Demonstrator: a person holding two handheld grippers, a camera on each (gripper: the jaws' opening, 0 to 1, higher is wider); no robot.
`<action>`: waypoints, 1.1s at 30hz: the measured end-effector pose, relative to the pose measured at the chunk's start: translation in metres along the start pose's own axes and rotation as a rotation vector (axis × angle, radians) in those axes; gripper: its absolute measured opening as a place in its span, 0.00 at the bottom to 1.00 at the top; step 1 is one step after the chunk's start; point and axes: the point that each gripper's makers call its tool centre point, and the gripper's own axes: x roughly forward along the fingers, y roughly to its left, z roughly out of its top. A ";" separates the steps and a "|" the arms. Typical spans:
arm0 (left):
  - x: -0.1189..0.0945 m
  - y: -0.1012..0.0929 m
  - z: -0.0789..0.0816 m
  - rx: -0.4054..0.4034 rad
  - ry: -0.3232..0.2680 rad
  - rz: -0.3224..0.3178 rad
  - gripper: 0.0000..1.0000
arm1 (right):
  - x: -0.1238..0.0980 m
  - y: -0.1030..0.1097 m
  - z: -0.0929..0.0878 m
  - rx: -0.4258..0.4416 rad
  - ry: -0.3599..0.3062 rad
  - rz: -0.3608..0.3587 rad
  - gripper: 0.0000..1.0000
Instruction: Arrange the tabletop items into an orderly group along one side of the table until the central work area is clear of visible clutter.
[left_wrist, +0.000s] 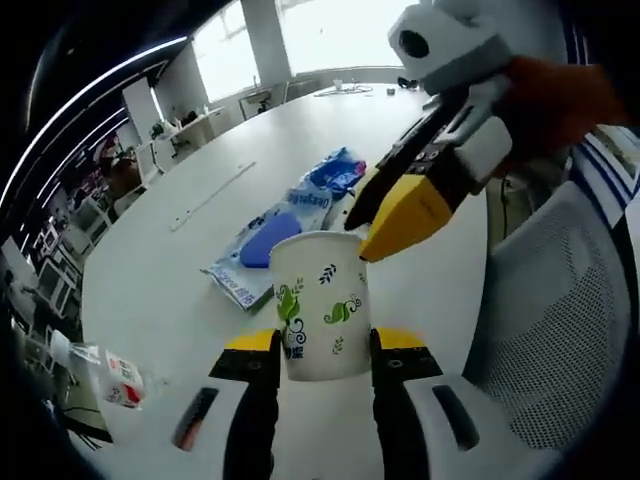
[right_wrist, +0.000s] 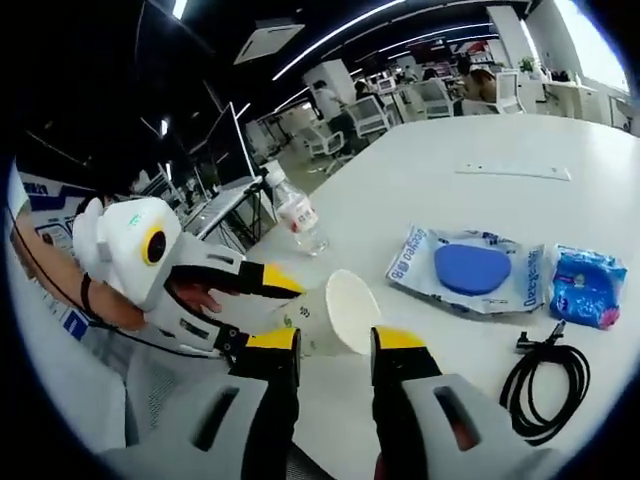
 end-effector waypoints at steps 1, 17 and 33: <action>0.000 -0.001 0.001 0.012 -0.001 -0.002 0.35 | 0.000 0.002 -0.001 -0.004 0.006 0.011 0.26; 0.001 -0.022 0.010 0.173 -0.035 -0.054 0.35 | 0.000 0.029 -0.009 -0.028 0.050 0.160 0.11; 0.003 -0.019 0.000 0.139 -0.010 -0.025 0.36 | 0.015 0.043 -0.012 -0.101 0.096 0.184 0.00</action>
